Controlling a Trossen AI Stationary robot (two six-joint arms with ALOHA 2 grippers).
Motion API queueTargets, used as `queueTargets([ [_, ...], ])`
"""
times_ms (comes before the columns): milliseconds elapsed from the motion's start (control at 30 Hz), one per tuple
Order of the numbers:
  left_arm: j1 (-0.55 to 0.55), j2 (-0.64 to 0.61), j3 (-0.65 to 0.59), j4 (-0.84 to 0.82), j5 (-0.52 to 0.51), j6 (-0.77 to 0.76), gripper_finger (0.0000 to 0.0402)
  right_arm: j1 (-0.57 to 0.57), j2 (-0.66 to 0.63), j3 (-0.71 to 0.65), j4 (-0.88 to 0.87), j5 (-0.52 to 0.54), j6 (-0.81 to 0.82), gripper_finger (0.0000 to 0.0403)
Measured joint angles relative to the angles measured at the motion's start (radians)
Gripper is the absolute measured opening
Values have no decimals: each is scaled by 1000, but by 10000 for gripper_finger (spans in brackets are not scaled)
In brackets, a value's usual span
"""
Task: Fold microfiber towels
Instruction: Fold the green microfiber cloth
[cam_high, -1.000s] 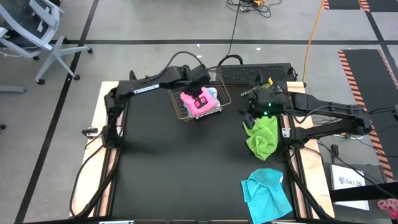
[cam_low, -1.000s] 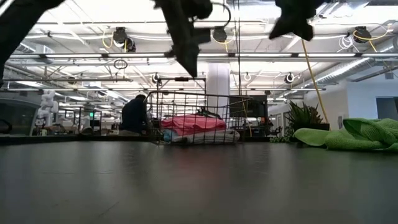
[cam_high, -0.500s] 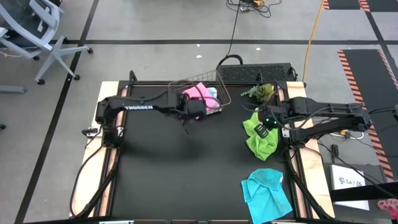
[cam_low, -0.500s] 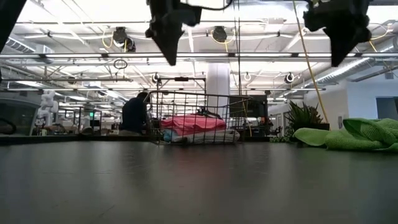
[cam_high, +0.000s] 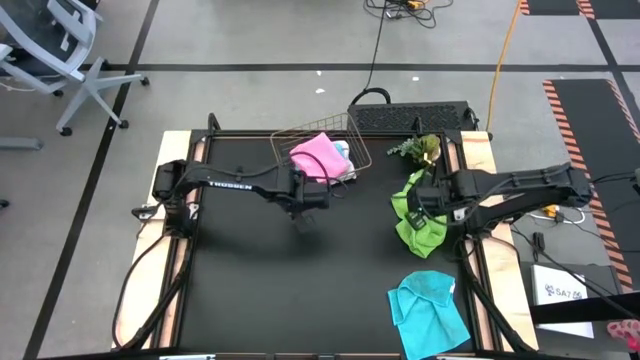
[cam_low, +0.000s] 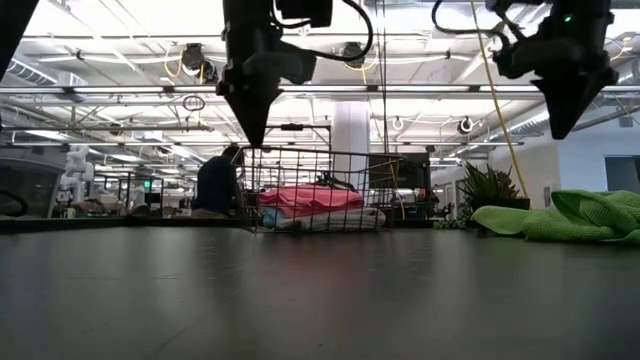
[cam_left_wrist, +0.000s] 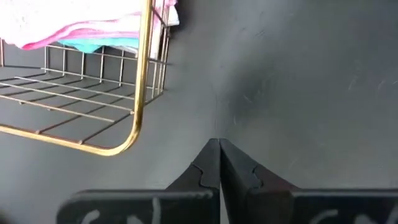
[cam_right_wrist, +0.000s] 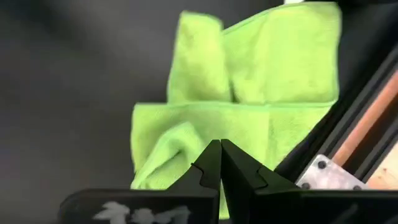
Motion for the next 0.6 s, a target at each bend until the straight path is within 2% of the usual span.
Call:
queueTargets([
  [100, -1, -4, 0, 34, 1, 8, 8, -76, 0, -4, 23, 17, -78, 0],
  [233, -1, -10, 0, 61, 10, 12, 3, -188, 0, -4, 139, 14, -217, 4],
  [367, -1, -13, 0, 147, 11, 12, 11, -273, 0, -4, 276, -73, -315, 26],
  [500, -1, -13, 0, 342, 11, 15, 20, -295, 0, -4, 380, -152, -353, 55],
  [600, 0, -5, 0, 573, 29, 51, 16, -298, -8, -4, 443, -175, -369, 69],
])
